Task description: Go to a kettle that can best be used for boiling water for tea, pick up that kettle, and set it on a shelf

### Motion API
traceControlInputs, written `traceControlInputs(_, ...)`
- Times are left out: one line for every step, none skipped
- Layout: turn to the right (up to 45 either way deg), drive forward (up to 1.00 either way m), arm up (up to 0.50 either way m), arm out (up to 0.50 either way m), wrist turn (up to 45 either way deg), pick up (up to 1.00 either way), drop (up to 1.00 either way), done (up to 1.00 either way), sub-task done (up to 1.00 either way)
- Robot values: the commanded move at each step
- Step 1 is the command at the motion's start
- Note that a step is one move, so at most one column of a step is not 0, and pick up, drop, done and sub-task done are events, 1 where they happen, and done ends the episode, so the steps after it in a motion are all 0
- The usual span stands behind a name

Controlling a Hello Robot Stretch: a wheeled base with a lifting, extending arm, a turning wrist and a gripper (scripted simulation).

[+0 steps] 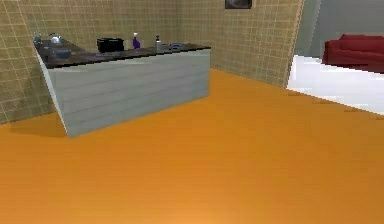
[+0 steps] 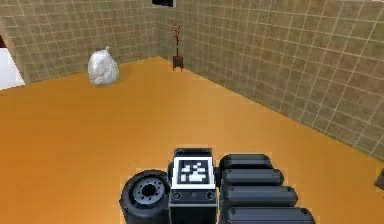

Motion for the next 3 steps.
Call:
traceControlInputs(0.0, 0.20, 0.00, 0.00, 0.0, 0.00, 0.00, 0.00, 0.00)
traceControlInputs(45.0, 0.00, 0.00, 0.00, 0.0, 0.00, 0.00, 0.00, 0.00)
traceControlInputs(39.0, 0.00, 0.00, 0.00, 0.0, 0.00, 0.00, 0.00, 0.00)
